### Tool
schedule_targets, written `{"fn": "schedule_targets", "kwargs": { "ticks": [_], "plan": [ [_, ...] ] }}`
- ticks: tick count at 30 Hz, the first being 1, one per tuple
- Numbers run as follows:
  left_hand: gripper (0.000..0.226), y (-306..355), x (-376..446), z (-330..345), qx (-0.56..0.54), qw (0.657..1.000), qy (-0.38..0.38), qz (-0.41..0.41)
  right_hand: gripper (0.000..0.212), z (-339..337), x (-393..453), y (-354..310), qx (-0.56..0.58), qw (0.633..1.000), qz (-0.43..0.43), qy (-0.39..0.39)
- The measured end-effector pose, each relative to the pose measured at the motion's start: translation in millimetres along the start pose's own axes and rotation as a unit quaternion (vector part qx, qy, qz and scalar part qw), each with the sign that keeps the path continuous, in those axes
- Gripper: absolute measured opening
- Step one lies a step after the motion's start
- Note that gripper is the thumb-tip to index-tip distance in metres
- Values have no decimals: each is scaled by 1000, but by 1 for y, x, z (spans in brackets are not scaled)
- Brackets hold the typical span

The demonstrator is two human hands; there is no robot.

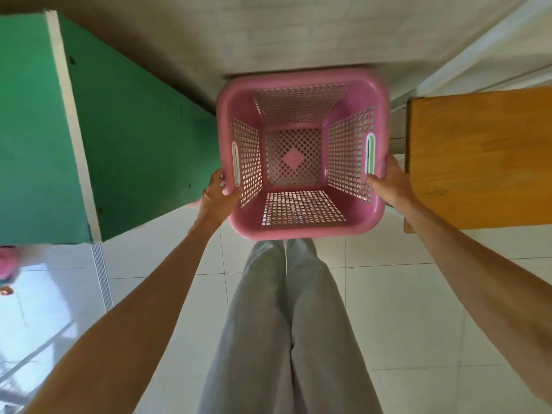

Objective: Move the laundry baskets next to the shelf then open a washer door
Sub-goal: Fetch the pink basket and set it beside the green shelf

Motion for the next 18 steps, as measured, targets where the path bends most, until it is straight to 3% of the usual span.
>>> {"fn": "schedule_targets", "kwargs": {
  "ticks": [4, 8, 10, 14, 16, 18],
  "plan": [
    [66, 41, -46, -34, 3, 1000, -10, 23, 58, -8, -46, -36, -35, 998, 13, -46],
    [54, 86, -102, -70, 24, 995, -54, 79, 47, -19, -119, -93, -20, 997, -50, -52],
    [44, 108, -129, -88, 50, 989, -83, 114, 60, -27, -150, -108, -16, 994, -93, -60],
    [38, 138, -158, -125, 101, 980, -83, 152, 91, -54, -158, -74, -13, 995, -89, -35],
    [41, 151, -157, -137, 161, 967, -90, 177, 75, -84, -208, -97, -37, 997, -63, 11],
    [59, 163, -146, -142, 219, 953, -78, 196, 62, -109, -238, -94, -78, 993, -68, 61]
  ]
}}
Point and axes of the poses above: each hand's wrist, its own x-axis towards the middle knuckle, its own z-axis out of the palm, y = z × x, the point moved 2 cm from there along x, towards the middle knuckle, and after that the axes turned 13 degrees about x, right-handed, at the moved point
